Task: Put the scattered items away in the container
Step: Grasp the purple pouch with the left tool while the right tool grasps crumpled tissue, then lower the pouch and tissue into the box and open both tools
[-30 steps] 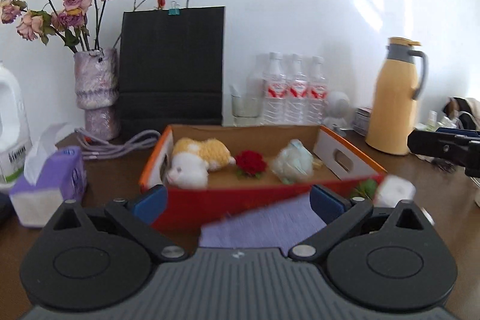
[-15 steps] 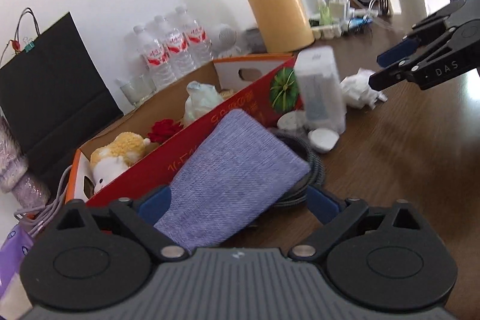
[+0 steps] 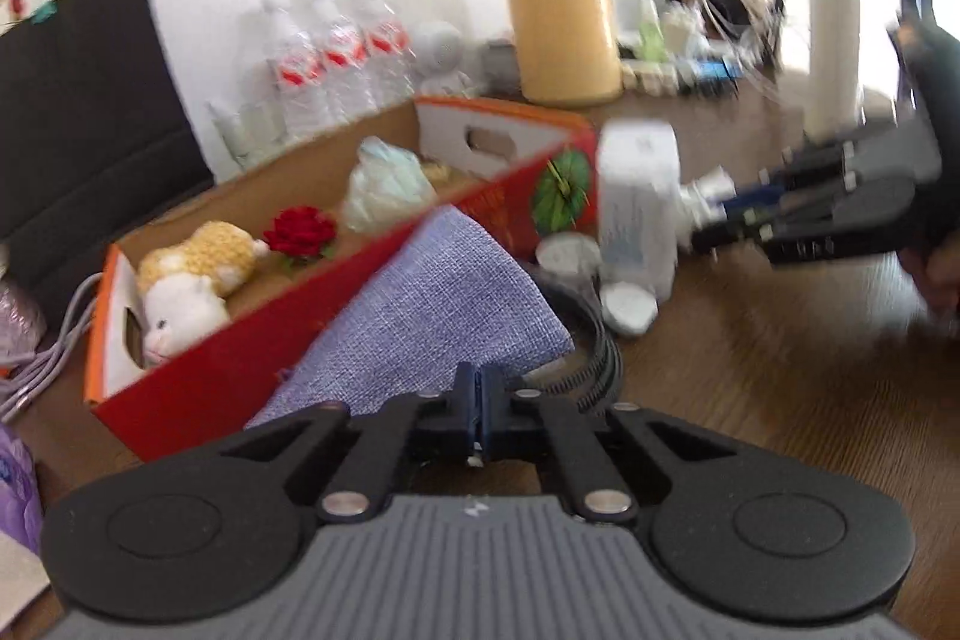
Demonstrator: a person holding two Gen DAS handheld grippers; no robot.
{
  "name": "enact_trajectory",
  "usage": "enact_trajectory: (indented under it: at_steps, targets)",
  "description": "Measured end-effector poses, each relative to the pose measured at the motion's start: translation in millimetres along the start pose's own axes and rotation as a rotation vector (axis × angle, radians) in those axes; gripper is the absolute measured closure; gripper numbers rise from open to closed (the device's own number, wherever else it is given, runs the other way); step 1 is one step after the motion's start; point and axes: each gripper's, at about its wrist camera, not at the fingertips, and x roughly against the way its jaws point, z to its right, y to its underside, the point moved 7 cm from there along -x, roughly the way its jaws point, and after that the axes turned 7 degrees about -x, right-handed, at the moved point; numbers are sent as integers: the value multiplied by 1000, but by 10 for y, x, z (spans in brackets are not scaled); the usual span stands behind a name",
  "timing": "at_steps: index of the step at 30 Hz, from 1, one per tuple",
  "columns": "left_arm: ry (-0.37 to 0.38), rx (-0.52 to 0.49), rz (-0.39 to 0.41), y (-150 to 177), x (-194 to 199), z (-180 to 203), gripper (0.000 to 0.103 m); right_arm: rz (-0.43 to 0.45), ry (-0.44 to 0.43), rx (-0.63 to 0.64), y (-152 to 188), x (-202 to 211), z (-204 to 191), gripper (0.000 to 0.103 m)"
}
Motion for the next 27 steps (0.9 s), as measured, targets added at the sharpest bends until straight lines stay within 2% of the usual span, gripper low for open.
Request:
enact_trajectory:
  at_steps: [3,5,9,11,14,18,21,27]
  targets:
    - [-25,161,37,-100,170,-198,101,20,-3,-15,-30,79,20,88]
    - [-40,269,83,-188,341,-353,101,55,14,38,-62,192,-50,89]
    - [-86,345,164,-376,733,-541,102,116,-8,75,-159,471,-205,89]
    - [-104,348,196,-463,929,-582,102,148,-14,78,-225,621,-241,89]
    - [-90,358,249,-586,1203,-593,102,194,-29,72,-349,849,-274,89]
    - [-102,361,290,-736,1382,-630,102,245,-61,54,-535,1074,-310,89]
    - [-125,315,270,-953,1267,-710,102,264,-108,45,-727,1104,-354,89]
    - [-191,135,233,-1419,861,-981,102,302,-117,103,-1396,882,-390,89]
